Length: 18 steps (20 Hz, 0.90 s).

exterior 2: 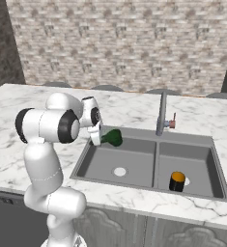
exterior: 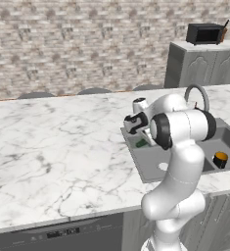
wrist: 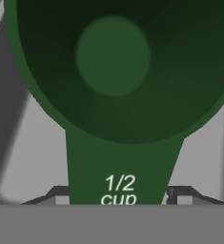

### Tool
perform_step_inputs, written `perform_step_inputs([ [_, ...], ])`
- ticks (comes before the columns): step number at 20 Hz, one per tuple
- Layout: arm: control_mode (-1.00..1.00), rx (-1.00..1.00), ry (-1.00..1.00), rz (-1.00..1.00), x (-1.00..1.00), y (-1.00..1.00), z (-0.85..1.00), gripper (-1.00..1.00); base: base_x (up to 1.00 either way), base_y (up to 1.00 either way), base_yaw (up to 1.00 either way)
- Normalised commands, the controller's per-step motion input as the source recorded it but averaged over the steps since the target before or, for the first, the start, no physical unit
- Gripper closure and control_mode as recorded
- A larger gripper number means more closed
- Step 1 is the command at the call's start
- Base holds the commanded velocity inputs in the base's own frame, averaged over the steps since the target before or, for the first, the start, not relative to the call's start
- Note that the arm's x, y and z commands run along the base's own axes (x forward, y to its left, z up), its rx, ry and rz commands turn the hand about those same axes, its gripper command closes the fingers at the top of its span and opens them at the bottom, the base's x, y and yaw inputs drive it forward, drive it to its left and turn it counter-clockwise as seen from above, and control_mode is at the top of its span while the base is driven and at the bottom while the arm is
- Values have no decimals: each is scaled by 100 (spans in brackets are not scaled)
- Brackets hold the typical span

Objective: Move any existing items from the left basin to the right basin for drying. Then move the measuring cup from the counter to the left basin of the sink for washing.

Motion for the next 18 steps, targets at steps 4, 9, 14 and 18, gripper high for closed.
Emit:
perform_step_inputs([
  [4,-100,4,0,-15,0,-43,-23,100,0,0,0],
  [9,-100,4,0,-14,0,-40,-26,100,0,0,0],
  [14,-100,4,0,-12,2,-34,-27,100,0,0,0],
  [18,-100,4,0,-10,4,-28,-33,100,0,0,0],
])
